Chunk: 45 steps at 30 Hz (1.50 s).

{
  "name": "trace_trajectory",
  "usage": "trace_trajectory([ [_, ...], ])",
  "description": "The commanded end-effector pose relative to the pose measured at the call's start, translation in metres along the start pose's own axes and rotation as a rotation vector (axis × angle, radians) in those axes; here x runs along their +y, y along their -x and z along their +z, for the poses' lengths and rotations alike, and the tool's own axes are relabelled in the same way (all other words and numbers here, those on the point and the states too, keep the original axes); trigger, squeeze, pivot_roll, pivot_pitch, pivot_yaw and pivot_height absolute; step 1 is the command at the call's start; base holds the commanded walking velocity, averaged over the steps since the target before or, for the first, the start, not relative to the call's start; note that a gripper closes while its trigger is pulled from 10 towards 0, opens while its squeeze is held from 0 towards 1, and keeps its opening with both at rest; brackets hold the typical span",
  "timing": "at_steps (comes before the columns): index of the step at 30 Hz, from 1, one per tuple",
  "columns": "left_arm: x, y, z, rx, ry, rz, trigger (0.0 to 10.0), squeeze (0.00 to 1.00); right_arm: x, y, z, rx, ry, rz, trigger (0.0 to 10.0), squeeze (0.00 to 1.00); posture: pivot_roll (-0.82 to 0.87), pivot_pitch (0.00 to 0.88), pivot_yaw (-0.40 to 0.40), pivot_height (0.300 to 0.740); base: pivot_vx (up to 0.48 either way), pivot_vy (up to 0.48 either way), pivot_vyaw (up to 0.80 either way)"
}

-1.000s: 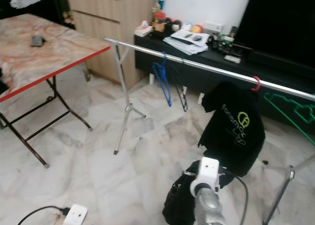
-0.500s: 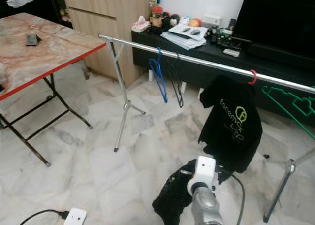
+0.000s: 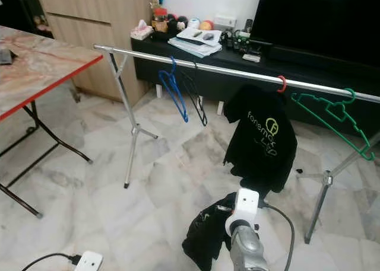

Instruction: Hang hanger

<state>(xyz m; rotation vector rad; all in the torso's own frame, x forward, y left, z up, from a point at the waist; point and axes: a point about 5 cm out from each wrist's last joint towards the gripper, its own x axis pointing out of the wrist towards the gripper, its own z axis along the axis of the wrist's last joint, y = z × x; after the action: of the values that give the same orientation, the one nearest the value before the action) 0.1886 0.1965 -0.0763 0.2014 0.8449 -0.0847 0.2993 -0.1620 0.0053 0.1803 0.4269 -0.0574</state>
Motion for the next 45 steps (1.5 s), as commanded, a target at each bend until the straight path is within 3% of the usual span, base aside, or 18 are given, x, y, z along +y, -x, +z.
trace_trajectory([
  [1,-0.001,0.002,-0.01,0.036,0.031,0.002,10.0,0.0,-0.001,-0.002,0.006,-0.025,0.009,-0.001,10.0,0.0,-0.04,0.052,-0.017,0.74,0.0,0.48,0.0],
  [6,-0.001,0.002,-0.01,0.035,0.021,0.002,10.0,0.0,-0.001,-0.002,0.007,-0.024,0.01,-0.002,10.0,0.0,-0.04,0.056,-0.018,0.74,0.0,0.403,-0.32],
  [25,0.0,0.002,-0.007,0.01,0.01,0.015,10.0,0.0,-0.004,-0.001,0.005,-0.019,0.013,-0.016,10.0,0.0,-0.04,0.065,-0.016,0.74,0.0,0.0,-0.34],
  [27,0.001,0.004,-0.007,-0.034,0.12,0.065,10.0,0.0,-0.009,0.001,-0.001,0.002,0.017,-0.03,10.0,0.0,-0.04,0.068,-0.016,0.74,0.0,0.0,-0.8],
  [29,0.001,0.004,-0.007,-0.039,0.137,0.071,10.0,0.0,-0.01,0.001,-0.002,0.006,0.016,-0.032,10.0,0.0,-0.04,0.068,-0.016,0.74,0.0,0.0,-0.8],
  [31,0.003,0.004,-0.006,-0.05,0.057,0.098,10.0,0.0,-0.013,0.003,-0.008,0.026,0.03,-0.045,10.0,0.0,-0.03,0.068,-0.012,0.74,0.0,0.0,0.0],
  [33,0.003,0.005,-0.003,-0.092,0.048,0.113,10.0,0.0,-0.016,0.005,-0.013,0.049,0.036,-0.053,10.0,0.0,-0.02,0.07,-0.013,0.74,0.0,0.0,0.0],
  [36,0.004,0.008,0.001,-0.178,0.141,0.151,10.0,0.0,-0.019,0.009,-0.026,0.111,0.061,-0.059,10.0,0.0,-0.03,0.071,-0.014,0.74,0.0,0.0,0.0],
  [39,0.004,0.009,0.003,-0.21,0.152,0.161,10.0,0.0,-0.021,0.011,-0.032,0.139,0.078,-0.06,10.0,0.0,-0.03,0.071,-0.016,0.74,0.0,0.0,0.0],
  [41,0.041,0.008,0.046,-0.369,0.149,0.206,10.0,0.0,-0.026,0.016,-0.043,0.192,0.098,-0.073,10.0,0.0,-0.02,0.069,-0.018,0.74,0.0,0.0,0.0],
  [42,0.041,0.008,0.046,-0.369,0.149,0.206,10.0,0.0,-0.026,0.016,-0.043,0.192,0.098,-0.073,10.0,0.0,-0.02,0.069,-0.018,0.74,0.0,0.0,0.0],
  [43,0.054,0.01,0.071,-0.462,0.144,0.223,10.0,0.0,-0.029,0.018,-0.047,0.212,0.098,-0.08,10.0,0.0,-0.02,0.068,-0.018,0.74,0.0,0.0,0.0],
  [45,0.06,0.017,0.105,-0.611,0.13,0.228,10.0,0.0,-0.034,0.023,-0.056,0.246,0.093,-0.097,10.0,0.0,-0.02,0.065,-0.017,0.74,0.0,0.0,0.0],
])
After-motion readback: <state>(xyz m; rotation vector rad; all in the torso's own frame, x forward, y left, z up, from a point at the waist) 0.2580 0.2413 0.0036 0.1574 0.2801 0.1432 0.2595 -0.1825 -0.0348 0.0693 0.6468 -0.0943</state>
